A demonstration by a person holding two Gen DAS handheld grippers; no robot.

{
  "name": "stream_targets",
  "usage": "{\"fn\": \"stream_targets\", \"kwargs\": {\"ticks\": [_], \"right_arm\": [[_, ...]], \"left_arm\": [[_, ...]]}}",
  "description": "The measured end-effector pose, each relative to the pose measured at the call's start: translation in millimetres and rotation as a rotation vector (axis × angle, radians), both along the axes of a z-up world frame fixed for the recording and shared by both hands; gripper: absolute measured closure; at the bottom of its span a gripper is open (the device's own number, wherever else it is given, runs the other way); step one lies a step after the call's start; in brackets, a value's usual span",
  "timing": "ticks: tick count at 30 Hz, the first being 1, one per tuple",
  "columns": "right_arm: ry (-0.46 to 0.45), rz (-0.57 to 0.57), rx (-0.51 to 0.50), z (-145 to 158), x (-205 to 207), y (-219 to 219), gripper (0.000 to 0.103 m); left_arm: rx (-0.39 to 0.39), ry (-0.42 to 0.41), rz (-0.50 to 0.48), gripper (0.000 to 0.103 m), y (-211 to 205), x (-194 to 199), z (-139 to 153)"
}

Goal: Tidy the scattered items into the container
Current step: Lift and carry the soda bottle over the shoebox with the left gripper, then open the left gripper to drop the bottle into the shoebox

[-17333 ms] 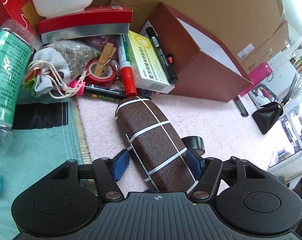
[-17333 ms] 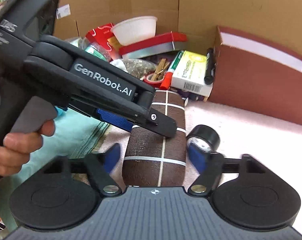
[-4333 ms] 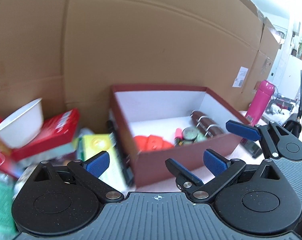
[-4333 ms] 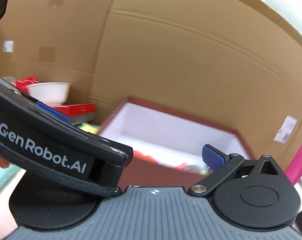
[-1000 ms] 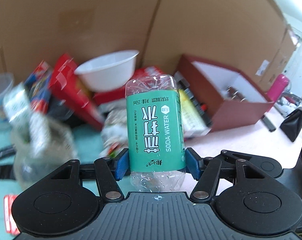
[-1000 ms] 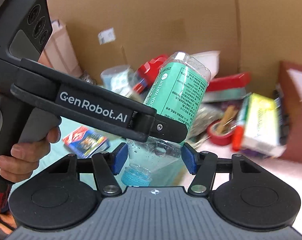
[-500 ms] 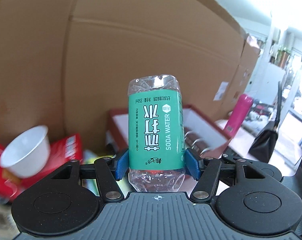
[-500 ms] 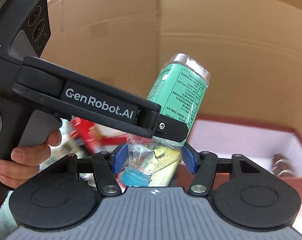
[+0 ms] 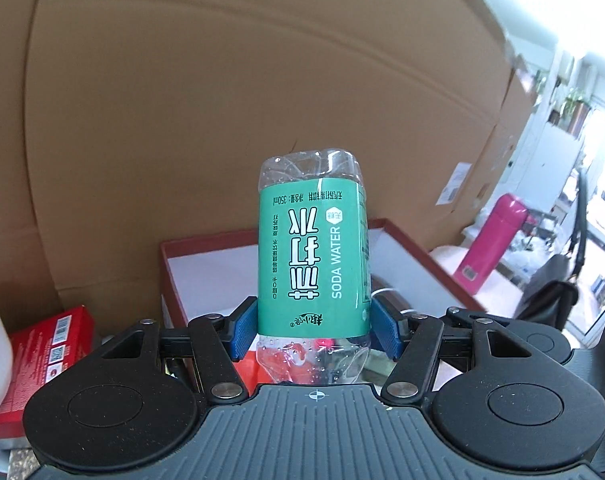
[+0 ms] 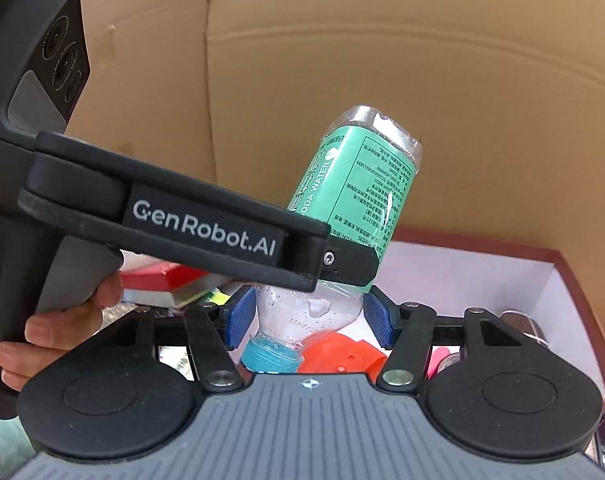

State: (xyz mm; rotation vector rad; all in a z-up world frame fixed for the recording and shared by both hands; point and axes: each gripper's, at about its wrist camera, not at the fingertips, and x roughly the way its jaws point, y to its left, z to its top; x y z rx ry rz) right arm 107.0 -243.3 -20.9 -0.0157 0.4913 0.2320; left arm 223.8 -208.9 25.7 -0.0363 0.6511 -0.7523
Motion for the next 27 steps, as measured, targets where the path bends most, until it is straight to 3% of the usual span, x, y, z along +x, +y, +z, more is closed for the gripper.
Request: {"fn": "stream_targets", "kwargs": {"ticks": [4,12,14,15,17,21,27], "right_arm": [[0.065,0.025,0.017,-13.4,18.7,-2.8,0.038],[0.117,0.043,0.008,-27.9,35.5,4.3,0.037],[0.117,0.041,0.002,-28.7,37.0,5.9,0.036],[0.115,0.039,-0.001,-28.8,37.1,6.6,0.034],[0.098,0.021,-0.009,-28.2,35.8,7.6,0.014],[0.077,-0.012,-0.012,-26.7,31.9,7.0,0.009],[0.051,-0.054,0.009,-26.9,26.0,7.8,0.003]], "left_arm": [[0.041,0.028,0.017,0.038,-3.8,12.8,-16.1],[0.105,-0.014,0.017,0.036,-8.0,16.2,-26.2],[0.105,-0.019,0.010,0.028,-10.1,16.1,-26.8],[0.098,-0.017,0.006,0.026,-11.8,16.8,-26.8],[0.066,-0.015,-0.005,0.019,-9.4,14.6,-25.5],[-0.003,-0.044,0.035,0.000,-1.5,8.2,-17.4],[0.006,-0.050,0.078,0.000,2.5,4.5,-15.0]]}}
